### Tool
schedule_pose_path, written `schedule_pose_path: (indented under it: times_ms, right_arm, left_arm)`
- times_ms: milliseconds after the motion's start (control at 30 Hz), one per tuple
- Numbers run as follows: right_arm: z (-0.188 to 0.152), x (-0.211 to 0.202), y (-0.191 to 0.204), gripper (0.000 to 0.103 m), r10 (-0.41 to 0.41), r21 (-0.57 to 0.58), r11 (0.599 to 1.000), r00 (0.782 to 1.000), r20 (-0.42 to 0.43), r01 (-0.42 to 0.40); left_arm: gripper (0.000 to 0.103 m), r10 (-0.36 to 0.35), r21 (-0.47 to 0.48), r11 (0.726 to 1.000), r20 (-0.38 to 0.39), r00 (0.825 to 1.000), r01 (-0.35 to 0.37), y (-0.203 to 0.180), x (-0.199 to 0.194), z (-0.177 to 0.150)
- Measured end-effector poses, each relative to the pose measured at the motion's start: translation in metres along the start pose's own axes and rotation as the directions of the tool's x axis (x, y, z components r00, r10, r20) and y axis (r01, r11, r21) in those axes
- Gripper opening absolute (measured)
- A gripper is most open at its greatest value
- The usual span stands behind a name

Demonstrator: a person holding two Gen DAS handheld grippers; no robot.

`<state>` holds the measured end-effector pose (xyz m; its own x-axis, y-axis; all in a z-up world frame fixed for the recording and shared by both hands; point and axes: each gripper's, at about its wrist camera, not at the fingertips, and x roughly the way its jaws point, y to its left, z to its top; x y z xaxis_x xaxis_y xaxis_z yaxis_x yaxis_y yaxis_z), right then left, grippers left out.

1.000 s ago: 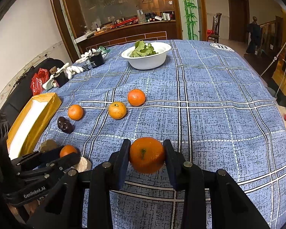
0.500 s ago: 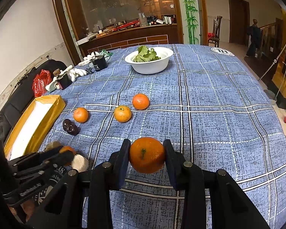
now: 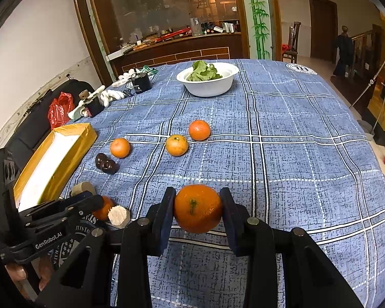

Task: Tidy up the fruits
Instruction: 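Lift the held oranges off the tablecloth with both tools, then carry both held oranges over the yellow-rimmed white tray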

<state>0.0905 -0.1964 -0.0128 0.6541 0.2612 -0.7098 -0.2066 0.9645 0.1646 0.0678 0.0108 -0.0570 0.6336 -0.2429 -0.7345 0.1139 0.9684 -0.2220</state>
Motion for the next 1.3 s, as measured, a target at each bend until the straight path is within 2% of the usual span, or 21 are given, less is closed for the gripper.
schedule_pose_path:
  times_ms: [167, 300, 367, 433, 467, 667, 1033, 1300]
  right_arm:
    - [0.000, -0.001, 0.002, 0.036, 0.018, -0.004, 1.000, 1.000, 0.008, -0.018]
    - [0.000, -0.003, -0.002, 0.036, 0.019, 0.006, 1.000, 1.000, 0.011, -0.019]
    - [0.000, -0.003, -0.002, 0.036, 0.019, 0.013, 1.000, 1.000, 0.013, -0.019]
    - [-0.001, -0.004, -0.002, 0.036, 0.017, 0.010, 1.000, 1.000, 0.015, -0.017]
    - [-0.001, -0.005, -0.002, 0.036, 0.016, 0.009, 1.000, 1.000, 0.016, -0.016]
    - [0.001, -0.008, 0.003, 0.036, 0.016, 0.004, 1.000, 1.000, 0.021, -0.016]
    - [0.004, -0.015, 0.033, 0.036, 0.038, -0.042, 0.998, 0.999, 0.027, -0.037]
    - [0.016, -0.024, 0.083, 0.036, 0.098, -0.114, 0.989, 0.994, 0.052, -0.092]
  left_arm:
    - [0.034, 0.028, 0.017, 0.999, 0.004, 1.000, -0.028, 0.001, -0.002, 0.000]
    - [0.046, 0.031, 0.024, 0.999, -0.037, 0.999, -0.030, -0.007, 0.002, 0.003]
    - [0.044, 0.038, 0.028, 0.999, -0.045, 0.998, -0.037, -0.007, 0.003, 0.003]
    - [0.032, 0.031, 0.017, 0.999, -0.041, 0.999, -0.030, -0.006, 0.000, 0.002]
    - [0.029, 0.042, 0.014, 0.999, -0.036, 0.998, -0.042, -0.005, -0.002, 0.001]
    - [0.027, 0.033, 0.010, 0.999, -0.036, 0.999, -0.033, -0.002, -0.009, -0.003]
    - [0.027, 0.061, 0.003, 0.998, 0.108, 0.992, -0.061, 0.004, -0.064, 0.003]
    - [0.027, 0.164, -0.092, 0.985, 0.216, 0.962, -0.147, 0.037, -0.117, 0.008]
